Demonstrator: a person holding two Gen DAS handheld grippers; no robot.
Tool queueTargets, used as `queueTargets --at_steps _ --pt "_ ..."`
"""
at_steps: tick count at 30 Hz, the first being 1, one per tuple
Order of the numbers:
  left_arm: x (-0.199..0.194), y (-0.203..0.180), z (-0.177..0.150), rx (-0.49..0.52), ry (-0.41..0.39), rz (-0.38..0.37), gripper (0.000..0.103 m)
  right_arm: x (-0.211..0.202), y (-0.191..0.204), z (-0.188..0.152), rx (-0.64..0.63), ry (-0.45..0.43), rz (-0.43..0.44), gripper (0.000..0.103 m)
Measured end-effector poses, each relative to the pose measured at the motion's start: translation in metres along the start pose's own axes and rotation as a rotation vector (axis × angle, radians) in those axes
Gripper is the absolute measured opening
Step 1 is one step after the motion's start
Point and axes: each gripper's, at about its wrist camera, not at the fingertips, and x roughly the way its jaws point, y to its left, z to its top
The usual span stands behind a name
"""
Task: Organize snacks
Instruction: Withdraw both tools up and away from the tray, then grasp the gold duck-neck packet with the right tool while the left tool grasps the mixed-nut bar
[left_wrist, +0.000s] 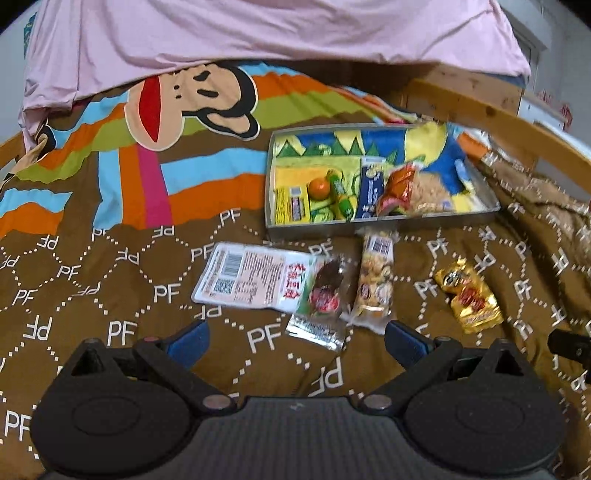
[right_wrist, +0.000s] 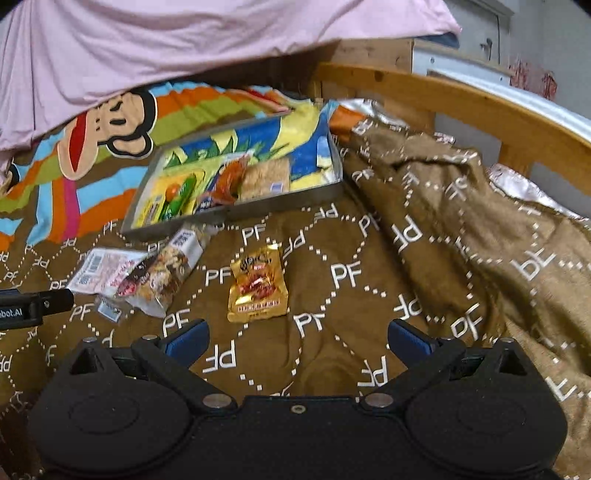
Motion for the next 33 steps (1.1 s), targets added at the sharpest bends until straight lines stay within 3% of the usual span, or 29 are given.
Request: queueTargets --at_steps 17,24,33 --pt "0.022 -0.011 -0.008 0.056 0.079 0.018 0.103 0.033 0.017 0.000 -0.078 0.106 0.000 0.102" --pt "0.023 -0.007 -0.007 0.025 0.081 0.031 0.103 0.036 0.023 0.002 -0.114 0.083 0.006 0.102" --pt "0.026 0.013 -0.005 -0.096 0.087 0.092 0.103 0.043 0.037 0.010 -0.174 0.018 0.088 0.102"
